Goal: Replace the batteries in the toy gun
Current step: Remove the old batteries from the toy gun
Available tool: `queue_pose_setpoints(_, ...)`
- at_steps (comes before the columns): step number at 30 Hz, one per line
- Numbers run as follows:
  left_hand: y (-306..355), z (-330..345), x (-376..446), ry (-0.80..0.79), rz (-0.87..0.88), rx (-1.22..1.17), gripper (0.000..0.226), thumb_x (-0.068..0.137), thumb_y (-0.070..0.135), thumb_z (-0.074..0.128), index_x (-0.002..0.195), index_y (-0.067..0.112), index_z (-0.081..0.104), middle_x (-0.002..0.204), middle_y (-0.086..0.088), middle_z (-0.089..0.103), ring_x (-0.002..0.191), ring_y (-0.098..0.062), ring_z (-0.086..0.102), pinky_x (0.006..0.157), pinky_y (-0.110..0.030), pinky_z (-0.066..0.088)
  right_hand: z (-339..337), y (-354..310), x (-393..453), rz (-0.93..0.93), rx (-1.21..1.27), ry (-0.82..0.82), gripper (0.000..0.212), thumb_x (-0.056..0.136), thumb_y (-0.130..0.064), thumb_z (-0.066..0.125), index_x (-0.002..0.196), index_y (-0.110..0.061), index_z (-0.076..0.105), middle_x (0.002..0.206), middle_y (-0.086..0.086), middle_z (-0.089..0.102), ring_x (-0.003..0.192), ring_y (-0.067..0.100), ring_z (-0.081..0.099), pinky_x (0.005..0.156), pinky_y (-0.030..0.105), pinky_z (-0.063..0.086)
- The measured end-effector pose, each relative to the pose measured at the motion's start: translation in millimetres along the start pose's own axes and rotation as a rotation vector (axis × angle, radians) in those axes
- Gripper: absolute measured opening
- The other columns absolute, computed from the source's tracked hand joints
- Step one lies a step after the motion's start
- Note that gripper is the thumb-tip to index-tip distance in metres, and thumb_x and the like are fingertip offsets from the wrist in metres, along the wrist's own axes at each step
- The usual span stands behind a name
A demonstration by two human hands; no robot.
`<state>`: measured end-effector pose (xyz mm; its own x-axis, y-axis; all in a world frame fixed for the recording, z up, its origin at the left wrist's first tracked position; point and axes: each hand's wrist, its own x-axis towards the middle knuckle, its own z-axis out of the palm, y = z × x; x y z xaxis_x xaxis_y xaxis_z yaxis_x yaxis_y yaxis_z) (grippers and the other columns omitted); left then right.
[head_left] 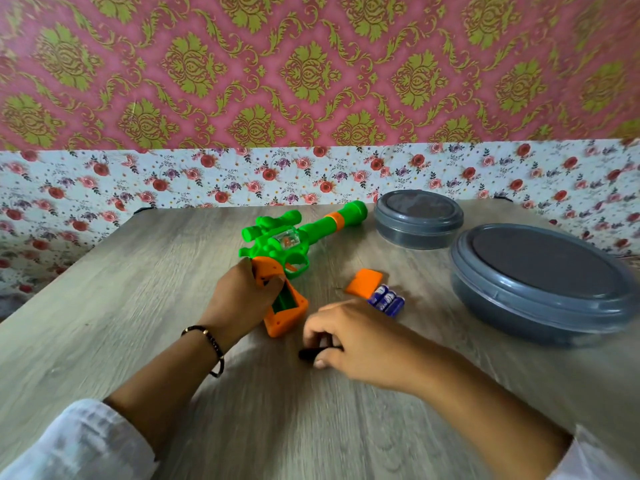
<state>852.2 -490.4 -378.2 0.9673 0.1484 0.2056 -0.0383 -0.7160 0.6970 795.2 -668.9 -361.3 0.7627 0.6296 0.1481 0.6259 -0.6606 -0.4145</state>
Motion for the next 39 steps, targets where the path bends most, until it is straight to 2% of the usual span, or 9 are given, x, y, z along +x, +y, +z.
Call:
queue_pose_setpoints(3, 1, -1, -1, 0.010, 0.000, 0.054, 0.027, 0.088, 0.032, 0.060, 0.094, 0.006, 0.057, 0.086, -0.009, 0.061, 0.079, -0.029, 0.058, 0.054, -0.030, 0.034, -5, 3, -1, 0.024, -0.002, -0.042, 0.011, 0.078, -0.020, 0.071, 0.088, -0.023, 0.066, 0.083, -0.010, 0.052, 0.082, 0.009, 0.050, 0.077, 0.036, 0.047)
queue_pose_setpoints(9, 4, -1, -4, 0.029, -0.013, 0.159, 0.028, 0.087, 0.033, 0.058, 0.095, 0.006, 0.054, 0.087, -0.008, 0.058, 0.075, -0.025, 0.051, 0.050, -0.028, 0.030, -7, 3, -2, 0.040, 0.003, -0.076, 0.015, 0.081, -0.022, 0.069, 0.096, -0.022, 0.067, 0.088, -0.009, 0.049, 0.087, 0.011, 0.048, 0.080, 0.035, 0.045)
queue_pose_setpoints(16, 4, -3, -7, -0.025, -0.068, 0.285, 0.031, 0.088, 0.034, 0.055, 0.096, 0.005, 0.053, 0.099, -0.017, 0.060, 0.084, -0.031, 0.054, 0.063, -0.030, 0.031, -3, 7, -3, 0.032, 0.042, -0.066, 0.012, 0.079, -0.024, 0.069, 0.091, -0.023, 0.066, 0.086, -0.010, 0.049, 0.083, 0.011, 0.051, 0.078, 0.040, 0.048)
queue_pose_setpoints(18, 6, -6, -9, -0.047, -0.070, 0.321, 0.033, 0.090, 0.038, 0.053, 0.098, 0.006, 0.052, 0.103, -0.017, 0.059, 0.090, -0.033, 0.057, 0.064, -0.031, 0.033, -5, 7, -4, 0.012, 0.056, -0.024, 0.010, 0.081, -0.028, 0.068, 0.088, -0.023, 0.066, 0.087, -0.009, 0.053, 0.083, 0.009, 0.052, 0.077, 0.037, 0.047)
queue_pose_setpoints(21, 12, -17, -15, -0.084, -0.064, 0.421, 0.049, 0.089, 0.051, 0.050, 0.107, 0.006, 0.048, 0.112, -0.018, 0.053, 0.095, -0.035, 0.057, 0.075, -0.037, 0.044, -22, 13, -5, 0.005, 0.062, 0.208, 0.012, 0.080, -0.034, 0.063, 0.082, -0.023, 0.067, 0.086, -0.007, 0.059, 0.083, 0.009, 0.053, 0.078, 0.030, 0.043)
queue_pose_setpoints(24, 37, -29, -16, -0.009, 0.032, 0.576, 0.065, 0.087, 0.057, 0.047, 0.129, 0.006, 0.042, 0.130, -0.019, 0.044, 0.114, -0.039, 0.048, 0.091, -0.042, 0.042, -48, 43, -7, 0.106, -0.284, 0.452, 0.015, 0.078, -0.035, 0.058, 0.079, -0.022, 0.065, 0.086, -0.003, 0.061, 0.085, 0.020, 0.056, 0.075, 0.034, 0.046)
queue_pose_setpoints(27, 80, -24, -9, -0.012, 0.207, 0.581, 0.070, 0.087, 0.058, 0.046, 0.140, 0.014, 0.035, 0.141, -0.013, 0.037, 0.127, -0.034, 0.037, 0.098, -0.041, 0.040, -72, 73, -18, 0.395, -0.673, 0.331, 0.021, 0.076, -0.025, 0.063, 0.095, -0.017, 0.064, 0.104, 0.005, 0.060, 0.106, 0.028, 0.051, 0.085, 0.040, 0.043)
queue_pose_setpoints(33, 145, 47, 39, -0.186, 0.621, 0.563, 0.065, 0.091, 0.050, 0.047, 0.144, 0.015, 0.029, 0.146, -0.008, 0.034, 0.135, -0.028, 0.029, 0.107, -0.041, 0.035, -102, 112, -48, 0.650, -0.663, 0.270, 0.037, 0.084, -0.029, 0.059, 0.119, -0.018, 0.052, 0.121, 0.001, 0.051, 0.118, 0.022, 0.044, 0.093, 0.032, 0.041)
queue_pose_setpoints(39, 181, 126, 77, -0.365, 0.703, 0.534, 0.071, 0.093, 0.036, 0.050, 0.151, 0.014, 0.014, 0.155, -0.010, 0.023, 0.141, -0.031, 0.022, 0.111, -0.047, 0.032, -113, 128, -67, 0.672, -0.655, 0.303, 0.038, 0.087, -0.031, 0.055, 0.123, -0.021, 0.051, 0.125, -0.001, 0.049, 0.119, 0.019, 0.043, 0.091, 0.032, 0.043)
